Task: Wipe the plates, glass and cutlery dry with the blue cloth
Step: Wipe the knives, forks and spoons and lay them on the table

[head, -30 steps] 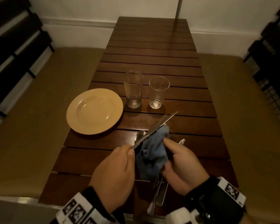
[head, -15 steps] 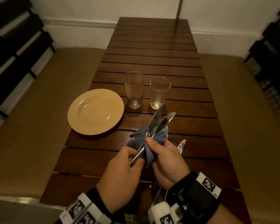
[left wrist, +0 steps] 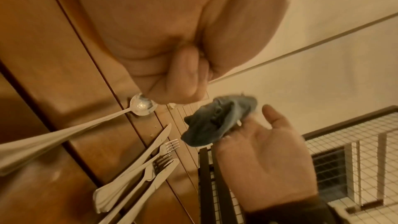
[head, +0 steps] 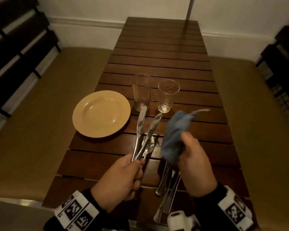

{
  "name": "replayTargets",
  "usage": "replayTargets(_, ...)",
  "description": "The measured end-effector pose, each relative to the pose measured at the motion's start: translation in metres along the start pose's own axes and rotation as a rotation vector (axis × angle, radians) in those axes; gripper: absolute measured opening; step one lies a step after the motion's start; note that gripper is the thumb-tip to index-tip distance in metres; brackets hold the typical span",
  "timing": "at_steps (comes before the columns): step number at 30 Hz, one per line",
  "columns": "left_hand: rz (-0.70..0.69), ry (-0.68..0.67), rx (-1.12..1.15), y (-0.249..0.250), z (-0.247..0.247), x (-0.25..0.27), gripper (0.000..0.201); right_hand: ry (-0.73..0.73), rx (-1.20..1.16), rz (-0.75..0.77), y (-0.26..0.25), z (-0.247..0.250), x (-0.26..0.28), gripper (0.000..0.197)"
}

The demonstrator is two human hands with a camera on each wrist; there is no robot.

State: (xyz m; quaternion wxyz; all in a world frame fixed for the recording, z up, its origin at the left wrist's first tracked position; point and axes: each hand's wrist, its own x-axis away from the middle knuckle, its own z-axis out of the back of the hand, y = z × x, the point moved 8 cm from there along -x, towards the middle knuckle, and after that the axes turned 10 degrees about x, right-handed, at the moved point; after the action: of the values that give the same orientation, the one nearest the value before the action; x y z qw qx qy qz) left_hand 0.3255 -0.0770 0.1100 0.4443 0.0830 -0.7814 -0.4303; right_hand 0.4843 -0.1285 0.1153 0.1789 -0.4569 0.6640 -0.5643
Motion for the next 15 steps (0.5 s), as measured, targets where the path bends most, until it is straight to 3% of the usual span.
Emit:
replayTargets(2, -0.015, -0.01, -0.053, 0.0, -0.005, -0.002, 0.027, -0.079, 0.447, 0.077, 0.002, -0.02, 0.006, 0.025)
replayTargets(4, -0.025, 0.002, -0.072, 0.0, -0.008, -0.003, 0.039, -0.126, 1.078, 0.378, -0.007, -0.041, 0.021, 0.037)
replayTargets(6, -0.021, 0.007, -0.07, -0.001, -0.009, -0.001, 0.046, -0.137, 1.428, 0.657, -0.015, -0.055, 0.037, 0.046)
replayTargets(9, -0.085, -0.042, -0.178, -0.002, -0.01, 0.007, 0.043, 0.004, 1.561, 0.695, -0.026, -0.042, 0.028, 0.044)
replayTargets(12, -0.117, -0.086, -0.284, -0.004, -0.01, 0.014, 0.04, 0.111, 1.59, 0.62, -0.038, -0.021, 0.006, 0.039)
replayTargets(15, -0.15, -0.059, -0.286, 0.0, -0.006, 0.014, 0.04, 0.016, 1.501, 0.618, -0.035, -0.031, 0.017, 0.039)
